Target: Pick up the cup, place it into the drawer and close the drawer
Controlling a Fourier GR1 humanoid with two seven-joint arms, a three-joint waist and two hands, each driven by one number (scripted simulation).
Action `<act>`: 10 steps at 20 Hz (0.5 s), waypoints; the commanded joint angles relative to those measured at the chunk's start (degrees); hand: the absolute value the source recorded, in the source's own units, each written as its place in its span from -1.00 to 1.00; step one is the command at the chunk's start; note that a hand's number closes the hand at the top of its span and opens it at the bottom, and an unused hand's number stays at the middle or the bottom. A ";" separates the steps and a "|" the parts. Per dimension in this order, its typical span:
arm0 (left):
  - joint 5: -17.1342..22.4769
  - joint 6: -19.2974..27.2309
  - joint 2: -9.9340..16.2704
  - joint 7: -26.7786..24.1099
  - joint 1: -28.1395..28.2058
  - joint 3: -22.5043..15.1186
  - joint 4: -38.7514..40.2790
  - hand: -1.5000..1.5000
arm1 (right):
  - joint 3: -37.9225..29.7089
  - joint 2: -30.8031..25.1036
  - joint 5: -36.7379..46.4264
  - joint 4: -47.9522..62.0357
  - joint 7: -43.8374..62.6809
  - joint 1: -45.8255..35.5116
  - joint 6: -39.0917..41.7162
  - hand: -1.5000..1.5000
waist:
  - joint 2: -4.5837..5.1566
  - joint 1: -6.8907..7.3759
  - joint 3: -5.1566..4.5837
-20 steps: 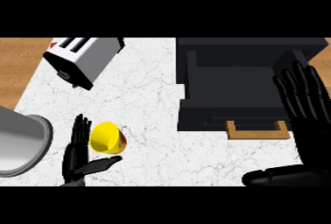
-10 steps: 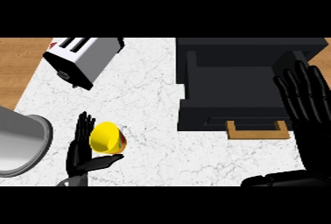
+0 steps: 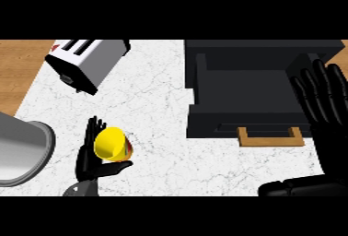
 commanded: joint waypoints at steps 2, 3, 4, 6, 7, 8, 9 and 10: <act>1.14 -7.50 -0.03 -3.62 -1.84 0.13 6.29 -1.00 | -2.02 -1.31 -2.42 4.12 -4.62 1.55 3.74 -1.00 | 0.08 -0.07 0.00; 1.81 -7.93 1.09 -3.53 -3.77 1.21 7.84 -1.00 | 1.99 0.81 1.67 -0.44 0.11 0.17 -0.49 -1.00 | 0.02 -0.07 -0.01; 0.72 -6.08 -1.42 -4.77 -3.24 -0.20 6.81 -1.00 | -1.63 -0.77 -0.88 1.78 -3.71 2.56 2.29 -1.00 | 0.01 -0.08 0.01; 1.32 -8.16 -1.22 -4.46 -2.07 -0.56 5.43 1.00 | -0.21 0.76 0.88 4.23 -4.93 0.65 0.80 -1.00 | 0.00 0.08 0.01; 1.38 -10.84 0.26 -6.64 -3.88 0.20 8.54 1.00 | 0.17 1.09 1.16 6.09 -7.55 2.07 1.79 -1.00 | 0.06 -0.05 0.00; 2.35 -7.11 -1.63 -3.56 -5.88 0.47 5.64 1.00 | -0.32 0.17 -0.17 2.54 -2.12 0.22 0.80 -1.00 | -0.01 -0.02 0.00; 2.87 -10.52 -0.20 -2.96 -3.13 -0.06 3.44 1.00 | -2.65 -1.62 -2.63 -0.11 -0.49 1.07 2.01 -1.00 | -0.06 0.03 0.02; 0.82 -8.39 -2.64 -5.82 -3.64 -1.62 4.51 1.00 | -1.42 -0.76 -0.84 1.89 -5.54 4.10 3.32 -1.00 | -0.03 -0.06 0.02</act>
